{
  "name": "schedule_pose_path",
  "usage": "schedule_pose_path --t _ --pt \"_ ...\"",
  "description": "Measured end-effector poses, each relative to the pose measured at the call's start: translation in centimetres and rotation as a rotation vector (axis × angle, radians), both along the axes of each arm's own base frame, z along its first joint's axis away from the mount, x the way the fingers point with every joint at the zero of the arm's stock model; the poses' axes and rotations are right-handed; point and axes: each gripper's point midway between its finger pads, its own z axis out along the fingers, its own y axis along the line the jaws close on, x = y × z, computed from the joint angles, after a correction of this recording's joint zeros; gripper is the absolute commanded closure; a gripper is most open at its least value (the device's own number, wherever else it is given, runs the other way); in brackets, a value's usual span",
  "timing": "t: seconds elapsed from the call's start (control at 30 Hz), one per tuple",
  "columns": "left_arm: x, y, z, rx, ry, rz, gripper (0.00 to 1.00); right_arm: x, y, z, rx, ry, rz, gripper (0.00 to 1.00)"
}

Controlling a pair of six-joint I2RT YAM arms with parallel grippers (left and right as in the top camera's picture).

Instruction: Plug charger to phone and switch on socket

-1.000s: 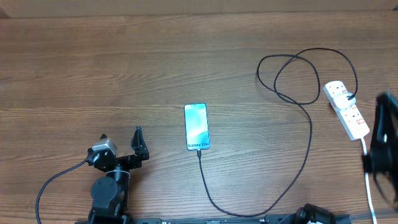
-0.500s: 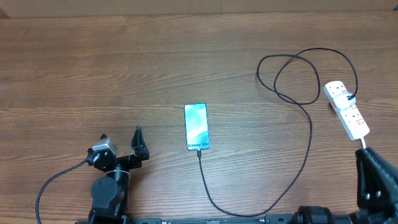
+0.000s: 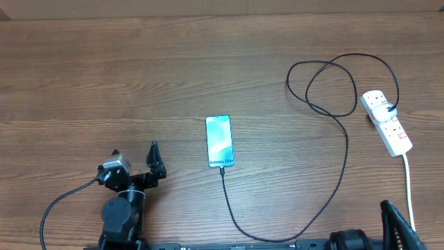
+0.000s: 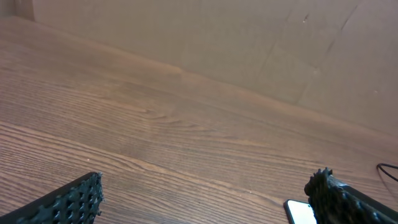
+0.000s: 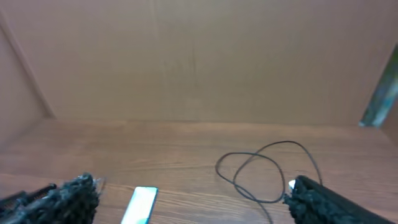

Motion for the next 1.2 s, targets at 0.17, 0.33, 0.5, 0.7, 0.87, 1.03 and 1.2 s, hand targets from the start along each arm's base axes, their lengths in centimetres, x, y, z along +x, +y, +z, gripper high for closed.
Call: schedule_pose_path --t 0.17,0.33,0.5,0.7,0.87,1.03,1.2 --pt "0.0 0.0 0.0 0.000 0.000 0.000 0.00 0.1 -0.1 -0.8 -0.006 0.032 -0.008 0.00" --pt "0.0 0.0 0.0 0.002 0.000 0.000 0.00 -0.3 -0.4 -3.0 -0.024 0.121 -0.020 0.00" --pt "0.0 0.0 0.0 0.002 0.000 0.000 0.01 1.2 -0.3 -4.2 -0.033 0.158 -0.023 0.00" --pt "0.0 0.0 0.0 0.002 0.000 0.000 0.01 6.3 0.2 -5.3 -0.032 0.131 -0.021 0.00" --pt "0.0 0.0 0.0 0.003 0.000 0.000 0.00 11.7 0.8 -9.2 -0.044 0.149 -0.018 0.00" --pt "0.0 0.0 0.0 0.002 0.000 0.000 0.00 15.3 1.3 -13.3 -0.048 0.132 -0.010 0.00" --pt "0.0 0.0 0.0 0.003 0.000 0.000 0.01 15.2 1.7 -15.7 -0.029 -0.014 0.014 0.00"
